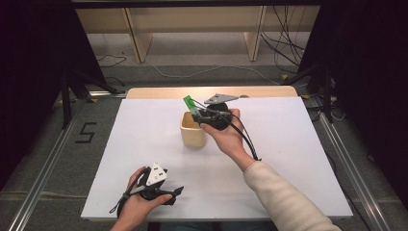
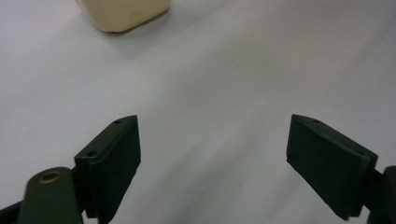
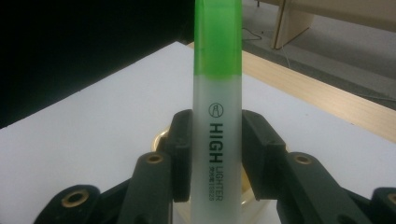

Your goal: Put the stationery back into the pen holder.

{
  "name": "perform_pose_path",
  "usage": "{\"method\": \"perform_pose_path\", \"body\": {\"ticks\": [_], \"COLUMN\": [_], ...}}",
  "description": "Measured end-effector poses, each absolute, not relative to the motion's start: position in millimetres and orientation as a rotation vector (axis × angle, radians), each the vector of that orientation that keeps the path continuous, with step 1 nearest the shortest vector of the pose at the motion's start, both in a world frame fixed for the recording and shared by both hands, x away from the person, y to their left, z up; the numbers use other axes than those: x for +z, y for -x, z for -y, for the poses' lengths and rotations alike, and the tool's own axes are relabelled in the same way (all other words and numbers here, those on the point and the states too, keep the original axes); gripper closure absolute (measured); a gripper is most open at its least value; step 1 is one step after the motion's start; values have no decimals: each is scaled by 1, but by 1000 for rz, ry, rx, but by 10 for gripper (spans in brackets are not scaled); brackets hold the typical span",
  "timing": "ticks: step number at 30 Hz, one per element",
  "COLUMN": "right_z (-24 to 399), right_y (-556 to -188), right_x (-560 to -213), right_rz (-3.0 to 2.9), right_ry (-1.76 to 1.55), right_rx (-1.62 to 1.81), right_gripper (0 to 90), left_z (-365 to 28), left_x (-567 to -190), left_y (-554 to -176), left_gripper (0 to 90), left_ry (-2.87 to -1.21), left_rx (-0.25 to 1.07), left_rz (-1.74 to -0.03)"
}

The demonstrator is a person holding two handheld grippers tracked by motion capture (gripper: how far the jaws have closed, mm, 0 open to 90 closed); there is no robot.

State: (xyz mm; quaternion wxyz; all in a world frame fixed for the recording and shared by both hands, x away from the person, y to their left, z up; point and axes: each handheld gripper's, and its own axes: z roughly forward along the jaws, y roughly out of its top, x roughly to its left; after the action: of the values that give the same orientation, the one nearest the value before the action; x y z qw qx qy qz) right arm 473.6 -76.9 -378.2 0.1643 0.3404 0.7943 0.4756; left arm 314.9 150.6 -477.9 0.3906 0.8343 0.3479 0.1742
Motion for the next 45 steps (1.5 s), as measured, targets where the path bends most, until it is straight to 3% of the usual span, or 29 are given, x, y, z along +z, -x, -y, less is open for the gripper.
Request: {"method": "perform_pose_path", "body": {"ticks": [45], "right_z": [59], "right_y": [-490], "right_x": [-382], "right_rz": [-2255], "right_ry": [-967], "right_rx": [1344], "right_gripper": [659], "left_z": [-150], "left_x": [-478], "left_y": [-315], "left_gripper": [174], "left_ry": [-2119], "left_rx": [438], "left_rz": [-881]}}
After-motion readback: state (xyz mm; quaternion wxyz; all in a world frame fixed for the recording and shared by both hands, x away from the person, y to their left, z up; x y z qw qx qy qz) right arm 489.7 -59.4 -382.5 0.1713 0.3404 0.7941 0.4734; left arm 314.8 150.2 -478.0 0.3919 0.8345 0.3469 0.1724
